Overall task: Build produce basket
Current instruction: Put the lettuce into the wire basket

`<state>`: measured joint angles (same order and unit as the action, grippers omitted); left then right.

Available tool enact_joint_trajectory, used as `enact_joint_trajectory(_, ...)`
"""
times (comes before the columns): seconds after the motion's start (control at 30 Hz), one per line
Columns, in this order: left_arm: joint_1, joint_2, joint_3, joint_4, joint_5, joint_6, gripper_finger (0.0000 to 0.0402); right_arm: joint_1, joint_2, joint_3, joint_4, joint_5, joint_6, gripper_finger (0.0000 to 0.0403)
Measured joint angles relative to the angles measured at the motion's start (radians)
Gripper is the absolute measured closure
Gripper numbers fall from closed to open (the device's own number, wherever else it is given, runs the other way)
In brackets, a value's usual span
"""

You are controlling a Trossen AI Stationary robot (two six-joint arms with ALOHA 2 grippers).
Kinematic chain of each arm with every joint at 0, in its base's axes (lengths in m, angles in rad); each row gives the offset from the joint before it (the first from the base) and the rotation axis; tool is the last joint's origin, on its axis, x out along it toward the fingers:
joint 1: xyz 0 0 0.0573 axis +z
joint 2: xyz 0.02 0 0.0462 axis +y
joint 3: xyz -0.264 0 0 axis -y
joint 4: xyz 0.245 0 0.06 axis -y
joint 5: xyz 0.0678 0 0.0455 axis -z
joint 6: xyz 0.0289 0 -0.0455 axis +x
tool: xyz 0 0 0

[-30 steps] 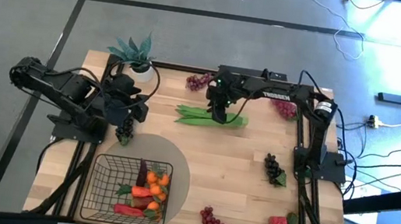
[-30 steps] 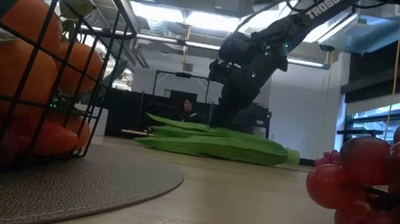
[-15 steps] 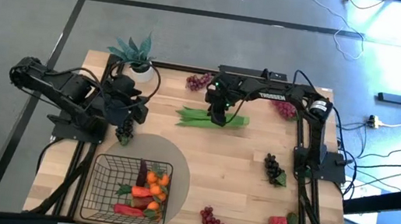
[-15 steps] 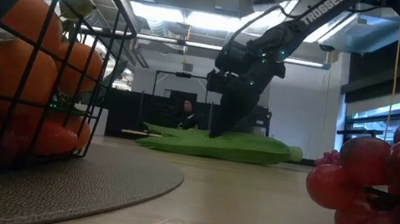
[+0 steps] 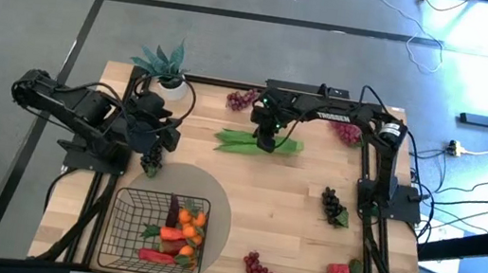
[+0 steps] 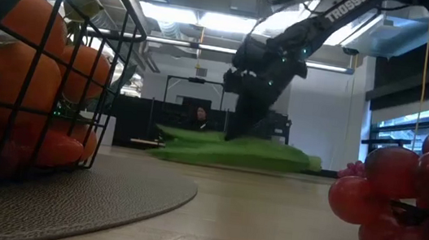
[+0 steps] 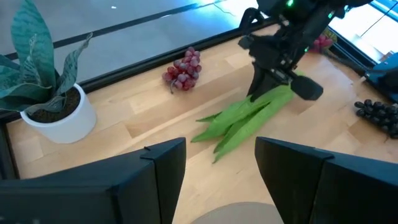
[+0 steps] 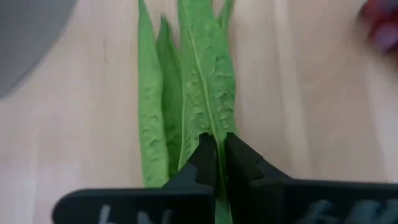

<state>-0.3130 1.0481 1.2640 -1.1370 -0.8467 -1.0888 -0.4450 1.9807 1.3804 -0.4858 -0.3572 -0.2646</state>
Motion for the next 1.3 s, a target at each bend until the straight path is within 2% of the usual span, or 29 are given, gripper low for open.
enact_joint_trajectory(0.2, 0.0, 0.0, 0.0, 0.0, 0.038, 0.01, 0.0221, 0.014, -0.017, 0.105, -0.052, 0.007, 0.001, 0.0401)
enact_joint_trajectory(0.43, -0.002, 0.0, 0.0, 0.0, 0.132, 0.124, 0.0221, 0.051, -0.019, 0.255, -0.097, 0.022, -0.002, 0.0402)
enact_joint_trajectory(0.57, -0.002, 0.0, 0.0, 0.0, 0.135, 0.139, 0.0221, 0.07, -0.019, 0.352, -0.129, 0.058, -0.002, 0.0403)
enact_joint_trajectory(0.8, -0.007, -0.008, 0.0, 0.0, 0.135, 0.149, 0.0221, 0.103, -0.02, 0.492, -0.128, 0.06, 0.028, 0.0403)
enact_joint_trajectory(1.07, -0.084, -0.037, 0.0, 0.0, 0.135, 0.311, 0.0221, 0.128, -0.021, 0.541, -0.126, 0.065, 0.086, 0.0403)
enact_joint_trajectory(1.3, -0.133, -0.043, 0.0, -0.004, 0.152, 0.53, 0.0221, 0.168, -0.021, 0.569, -0.126, 0.203, 0.072, 0.0403)
